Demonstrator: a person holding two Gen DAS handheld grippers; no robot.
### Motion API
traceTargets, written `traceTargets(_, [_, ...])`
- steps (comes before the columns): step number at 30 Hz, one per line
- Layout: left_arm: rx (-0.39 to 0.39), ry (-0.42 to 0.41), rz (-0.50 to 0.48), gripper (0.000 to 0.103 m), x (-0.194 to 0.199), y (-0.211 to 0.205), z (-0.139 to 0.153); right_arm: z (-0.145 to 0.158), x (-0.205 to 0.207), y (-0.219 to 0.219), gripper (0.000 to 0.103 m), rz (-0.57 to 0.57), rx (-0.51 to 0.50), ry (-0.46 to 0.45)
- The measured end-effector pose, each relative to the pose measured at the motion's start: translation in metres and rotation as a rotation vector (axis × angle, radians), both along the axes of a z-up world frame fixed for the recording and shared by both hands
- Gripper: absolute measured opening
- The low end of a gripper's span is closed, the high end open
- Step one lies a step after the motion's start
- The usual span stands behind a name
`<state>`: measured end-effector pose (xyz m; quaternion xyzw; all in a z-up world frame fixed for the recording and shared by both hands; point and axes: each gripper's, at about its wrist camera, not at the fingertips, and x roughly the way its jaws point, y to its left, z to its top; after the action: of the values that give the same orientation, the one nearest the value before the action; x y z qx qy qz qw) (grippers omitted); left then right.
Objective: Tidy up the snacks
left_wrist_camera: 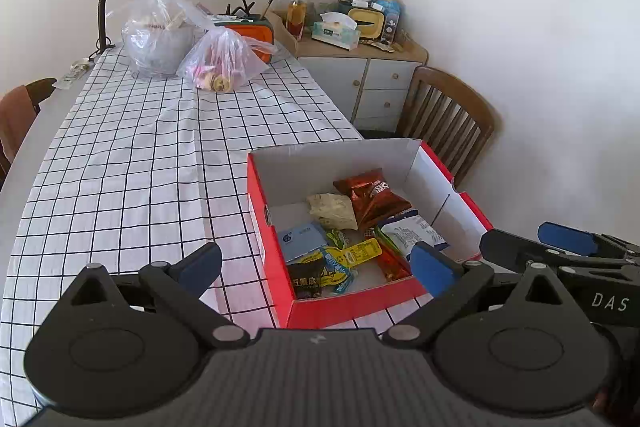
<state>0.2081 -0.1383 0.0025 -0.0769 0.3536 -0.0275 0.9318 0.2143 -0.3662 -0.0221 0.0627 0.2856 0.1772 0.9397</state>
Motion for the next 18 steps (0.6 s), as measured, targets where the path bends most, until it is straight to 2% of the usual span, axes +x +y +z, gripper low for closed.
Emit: traceTargets(18, [-0.002,-0.015,-0.008,0.101,-0.0029,0.0026,0.0012,-0.0021,0.0001,0.0008,0.103,-0.031,0.001,0.024])
